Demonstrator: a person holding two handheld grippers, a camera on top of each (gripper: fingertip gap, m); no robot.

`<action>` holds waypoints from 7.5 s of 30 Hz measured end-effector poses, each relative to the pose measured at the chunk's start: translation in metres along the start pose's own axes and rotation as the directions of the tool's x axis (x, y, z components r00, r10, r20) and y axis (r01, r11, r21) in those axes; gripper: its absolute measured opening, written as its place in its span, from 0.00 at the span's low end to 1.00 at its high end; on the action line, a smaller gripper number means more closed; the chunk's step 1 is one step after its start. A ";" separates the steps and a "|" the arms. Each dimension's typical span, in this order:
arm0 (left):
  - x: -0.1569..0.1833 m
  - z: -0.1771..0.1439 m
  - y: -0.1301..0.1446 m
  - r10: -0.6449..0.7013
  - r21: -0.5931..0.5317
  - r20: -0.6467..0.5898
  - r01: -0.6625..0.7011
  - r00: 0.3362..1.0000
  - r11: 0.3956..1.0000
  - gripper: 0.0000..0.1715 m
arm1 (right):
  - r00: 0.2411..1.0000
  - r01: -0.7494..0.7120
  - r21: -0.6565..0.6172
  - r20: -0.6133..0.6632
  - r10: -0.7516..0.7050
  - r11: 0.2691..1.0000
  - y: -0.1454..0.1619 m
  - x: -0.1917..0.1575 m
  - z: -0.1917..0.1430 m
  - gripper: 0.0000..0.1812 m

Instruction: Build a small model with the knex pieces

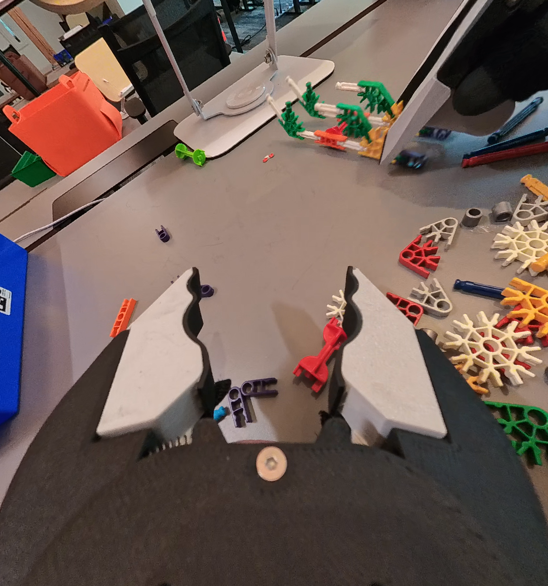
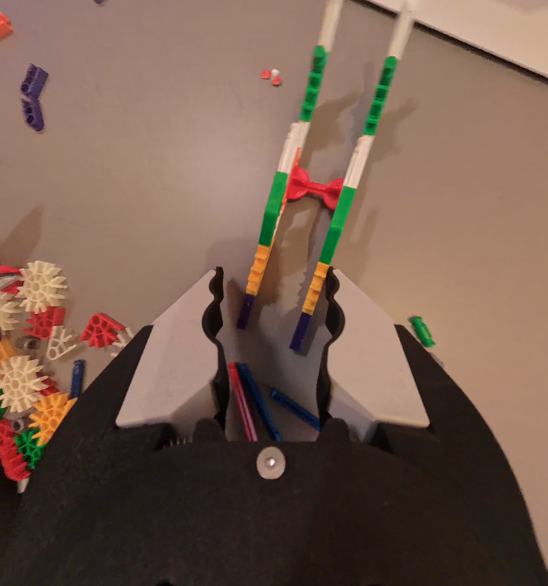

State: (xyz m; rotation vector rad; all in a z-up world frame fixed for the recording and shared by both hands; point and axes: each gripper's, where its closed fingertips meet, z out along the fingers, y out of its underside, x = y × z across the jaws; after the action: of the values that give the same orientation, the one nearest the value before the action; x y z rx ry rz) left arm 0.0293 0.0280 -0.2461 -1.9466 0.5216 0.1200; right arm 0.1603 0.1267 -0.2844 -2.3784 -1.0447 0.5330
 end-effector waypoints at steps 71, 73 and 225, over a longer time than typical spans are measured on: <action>0.057 0.135 -0.070 -0.401 -0.314 -0.398 0.288 0.825 0.905 0.22 | 0.980 -0.085 0.150 0.189 0.056 0.985 -0.031 0.016 -0.006 0.26; 0.055 0.138 -0.070 -0.382 -0.309 -0.410 0.268 0.829 0.913 0.23 | 0.980 -0.055 0.157 0.196 0.024 0.986 -0.033 0.015 -0.005 0.27; -0.021 -0.060 0.060 -0.077 -0.396 -0.455 -0.124 0.887 0.910 0.21 | 0.933 0.346 -0.081 0.137 -0.333 0.935 0.096 -0.002 -0.098 0.21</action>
State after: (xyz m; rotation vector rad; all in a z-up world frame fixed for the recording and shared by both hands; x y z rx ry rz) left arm -0.0229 -0.0391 -0.2646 -2.4029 0.8935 -0.2497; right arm 0.2650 0.0413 -0.2602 -2.2012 -1.5353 0.5088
